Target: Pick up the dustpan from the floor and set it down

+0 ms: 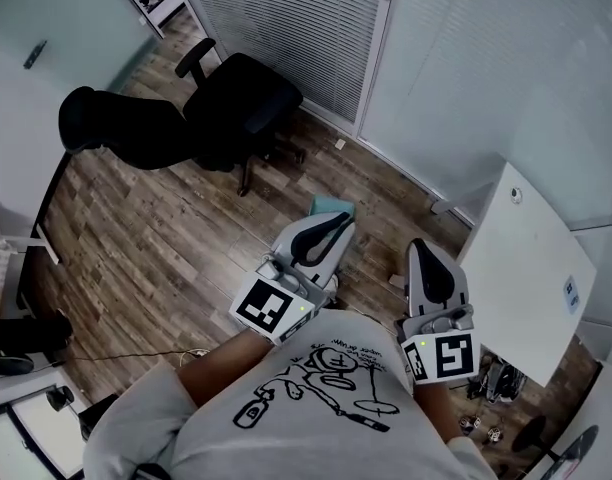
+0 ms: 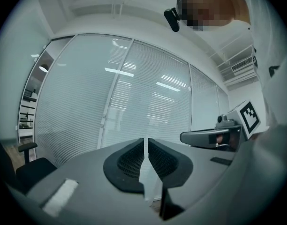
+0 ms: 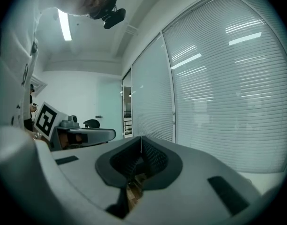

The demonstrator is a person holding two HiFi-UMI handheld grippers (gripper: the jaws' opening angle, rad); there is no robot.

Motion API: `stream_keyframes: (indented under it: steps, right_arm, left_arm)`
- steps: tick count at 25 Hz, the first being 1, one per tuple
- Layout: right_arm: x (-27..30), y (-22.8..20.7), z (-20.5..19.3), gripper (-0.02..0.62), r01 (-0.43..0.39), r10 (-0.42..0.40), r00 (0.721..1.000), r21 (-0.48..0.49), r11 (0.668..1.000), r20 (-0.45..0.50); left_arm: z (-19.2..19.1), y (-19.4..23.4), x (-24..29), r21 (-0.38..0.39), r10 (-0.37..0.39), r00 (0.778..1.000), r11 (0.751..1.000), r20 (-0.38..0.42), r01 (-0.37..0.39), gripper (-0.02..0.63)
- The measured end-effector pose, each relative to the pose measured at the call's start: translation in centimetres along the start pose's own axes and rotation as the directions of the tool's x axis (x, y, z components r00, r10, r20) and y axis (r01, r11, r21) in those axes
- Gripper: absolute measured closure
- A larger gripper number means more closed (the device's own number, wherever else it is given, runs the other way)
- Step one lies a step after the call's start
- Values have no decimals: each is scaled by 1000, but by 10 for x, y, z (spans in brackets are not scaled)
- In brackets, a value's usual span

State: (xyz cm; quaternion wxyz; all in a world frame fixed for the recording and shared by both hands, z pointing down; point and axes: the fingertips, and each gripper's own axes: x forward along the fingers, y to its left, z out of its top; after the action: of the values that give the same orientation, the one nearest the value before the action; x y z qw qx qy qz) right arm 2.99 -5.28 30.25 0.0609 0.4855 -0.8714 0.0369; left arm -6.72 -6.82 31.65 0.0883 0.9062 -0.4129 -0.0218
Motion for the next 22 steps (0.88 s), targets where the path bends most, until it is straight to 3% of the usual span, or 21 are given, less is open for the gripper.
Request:
stream_keyframes:
  steps: [11,22]
  right_arm:
    - [31,15,0,591,-51,51,999,1,999,-7]
    - [16,-5,3,592,-78,78,997,-17,997,2]
  left_arm:
    - [-2,30,-7,-8,50,999,999,1,-50,583]
    - [0,17,6,-6,89,996,996,12,-89,583]
